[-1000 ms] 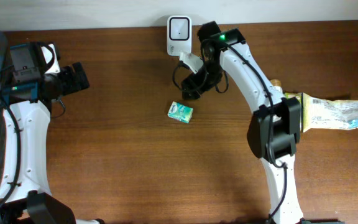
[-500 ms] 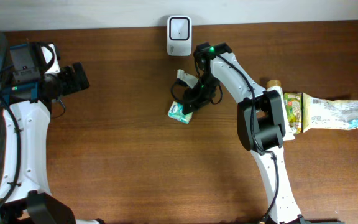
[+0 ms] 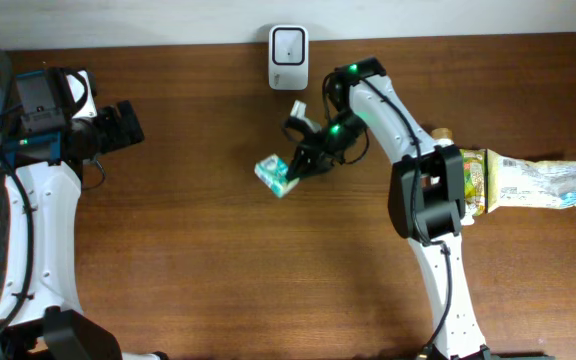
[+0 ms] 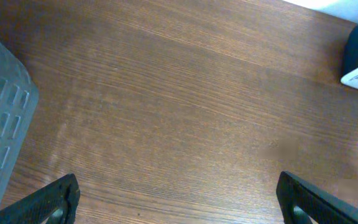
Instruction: Scan the item barcode
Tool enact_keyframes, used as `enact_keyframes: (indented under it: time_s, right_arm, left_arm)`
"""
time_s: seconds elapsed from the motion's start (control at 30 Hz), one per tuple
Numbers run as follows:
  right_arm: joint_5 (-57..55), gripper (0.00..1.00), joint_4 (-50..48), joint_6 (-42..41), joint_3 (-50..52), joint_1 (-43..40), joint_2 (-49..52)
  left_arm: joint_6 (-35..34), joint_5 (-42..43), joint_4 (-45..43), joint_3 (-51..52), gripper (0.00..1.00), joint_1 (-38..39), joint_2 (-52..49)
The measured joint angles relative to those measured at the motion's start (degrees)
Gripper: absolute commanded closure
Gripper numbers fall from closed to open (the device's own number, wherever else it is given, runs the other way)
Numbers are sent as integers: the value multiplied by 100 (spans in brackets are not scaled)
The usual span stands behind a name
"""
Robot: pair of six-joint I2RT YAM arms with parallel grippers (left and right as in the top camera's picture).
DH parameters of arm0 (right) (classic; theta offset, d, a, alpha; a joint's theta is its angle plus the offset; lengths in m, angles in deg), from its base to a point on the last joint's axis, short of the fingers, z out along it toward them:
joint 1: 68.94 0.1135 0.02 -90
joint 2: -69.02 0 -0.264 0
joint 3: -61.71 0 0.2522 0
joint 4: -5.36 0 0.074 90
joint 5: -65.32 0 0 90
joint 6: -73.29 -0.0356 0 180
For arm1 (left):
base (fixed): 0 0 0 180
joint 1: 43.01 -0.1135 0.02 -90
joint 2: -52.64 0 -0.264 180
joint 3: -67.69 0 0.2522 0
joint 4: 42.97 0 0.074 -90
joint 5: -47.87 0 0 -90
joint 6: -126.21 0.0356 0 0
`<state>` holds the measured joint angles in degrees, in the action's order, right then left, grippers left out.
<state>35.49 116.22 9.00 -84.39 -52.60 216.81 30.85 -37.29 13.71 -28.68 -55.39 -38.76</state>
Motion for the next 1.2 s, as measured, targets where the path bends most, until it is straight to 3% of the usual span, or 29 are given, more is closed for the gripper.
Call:
enact_keyframes:
  time_s: [0.17,0.33,0.5,0.8,1.0,1.07,1.2]
  right_arm:
    - [2013,96,0,-15,-13,-278,-4]
    - [2531,96,0,-457,-33,-308,-140]
    - [2638,96,0,-844,-33,-308,-896]
    - [2719,96,-9,-1080,-96,-824,-2529]
    - [2693,96,-81,-901,-96,-1088,-2549]
    - [2343,96,-459,-927,-96,-1071,-2549]
    - [389,96,-1685,-1961,-111,-807,-2549]
  left_arm:
    - [0,0,-2,0,1,0,0]
    - [0,2,-2,0,1,0,0]
    - [0,0,-2,0,1,0,0]
    - [0,0,-2,0,1,0,0]
    - [0,0,-2,0,1,0,0]
    - [0,0,-4,0,1,0,0]
    - [0,2,0,0,1,0,0]
